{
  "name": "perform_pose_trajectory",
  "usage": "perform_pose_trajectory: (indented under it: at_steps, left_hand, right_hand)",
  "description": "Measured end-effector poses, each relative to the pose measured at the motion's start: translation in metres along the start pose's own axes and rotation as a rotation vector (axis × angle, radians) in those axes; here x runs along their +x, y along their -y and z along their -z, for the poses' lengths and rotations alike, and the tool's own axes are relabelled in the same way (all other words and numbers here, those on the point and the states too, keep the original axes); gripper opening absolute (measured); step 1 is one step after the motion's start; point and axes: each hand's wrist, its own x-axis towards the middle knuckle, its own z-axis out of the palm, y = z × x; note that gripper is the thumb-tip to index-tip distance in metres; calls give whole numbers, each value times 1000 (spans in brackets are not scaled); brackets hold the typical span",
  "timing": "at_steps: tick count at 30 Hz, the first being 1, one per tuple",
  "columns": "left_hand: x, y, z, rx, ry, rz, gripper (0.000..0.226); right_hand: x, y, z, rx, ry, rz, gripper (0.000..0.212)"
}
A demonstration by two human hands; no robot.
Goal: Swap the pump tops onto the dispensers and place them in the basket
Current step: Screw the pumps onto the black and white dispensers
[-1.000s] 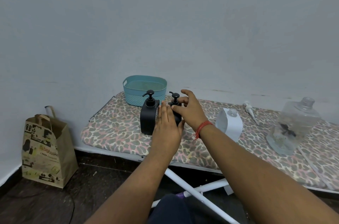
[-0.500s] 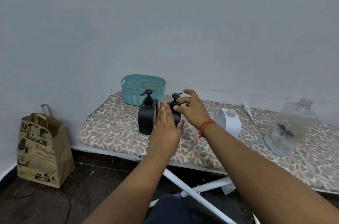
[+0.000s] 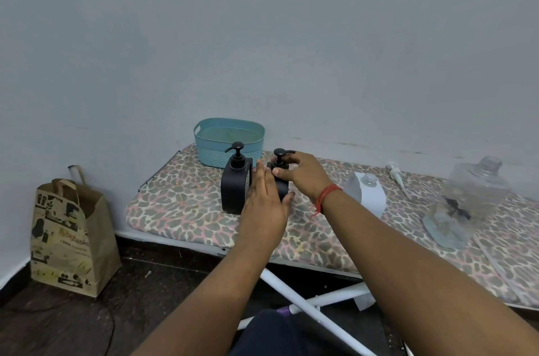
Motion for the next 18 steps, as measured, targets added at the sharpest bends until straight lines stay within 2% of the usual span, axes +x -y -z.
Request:
perform_pose_trajectory:
  at_steps: [6, 8, 14, 18]
  left_hand:
    - [0, -1, -1, -3, 11, 10, 75]
    - [1, 1, 0, -8, 15, 14, 76]
    - [0, 1, -1, 27, 6, -9, 77]
    - [-1, 2, -2, 28, -2, -3, 79]
  right_hand:
    - [1, 3, -12, 47, -108, -6, 33]
    - [1, 1, -15, 8, -126, -8, 28]
    - [1, -4, 8, -74, 61, 32, 37]
    - [1, -1, 13, -111, 76, 63, 29]
